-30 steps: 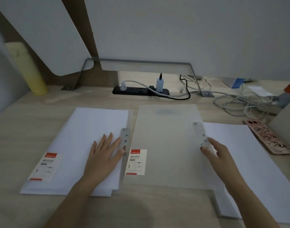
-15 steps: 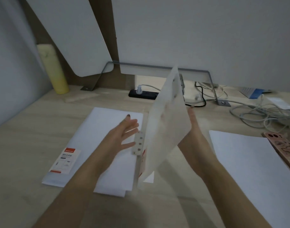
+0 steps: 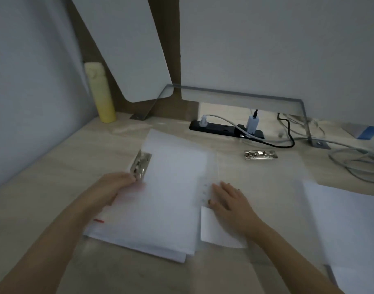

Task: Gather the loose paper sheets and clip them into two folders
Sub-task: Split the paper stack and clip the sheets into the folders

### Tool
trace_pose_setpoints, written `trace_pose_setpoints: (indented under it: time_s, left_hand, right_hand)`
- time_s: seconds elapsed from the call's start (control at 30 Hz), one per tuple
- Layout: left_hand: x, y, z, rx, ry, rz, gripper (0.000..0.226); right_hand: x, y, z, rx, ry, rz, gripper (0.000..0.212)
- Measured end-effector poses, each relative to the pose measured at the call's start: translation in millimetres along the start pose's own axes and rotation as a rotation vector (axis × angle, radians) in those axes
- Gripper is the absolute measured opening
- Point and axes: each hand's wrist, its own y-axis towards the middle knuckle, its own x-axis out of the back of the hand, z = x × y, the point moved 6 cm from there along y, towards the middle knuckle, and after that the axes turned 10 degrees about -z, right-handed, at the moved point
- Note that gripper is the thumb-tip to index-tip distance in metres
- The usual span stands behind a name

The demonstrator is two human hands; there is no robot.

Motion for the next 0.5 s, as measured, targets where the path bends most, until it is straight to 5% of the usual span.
trace_pose_setpoints:
  time_s: [0.07,0.23,0.5]
  left_hand:
    - [-3,2,26,-0.003,0.103,-0.065,0.025]
    - [-2,5,34,-0.187,0.076,-0.233,0.012]
    - [41,29,34,0.087,-0.069,-0.078,0.019]
  right_hand:
    - [-1,-4,-9,0.019,-0.101,-0.099,0.122]
    - [-15,-14,0,0.012,-0.113,-0.149,0.095]
    - [-39,-11,46,0.045,-0.13,-0.162,0.105]
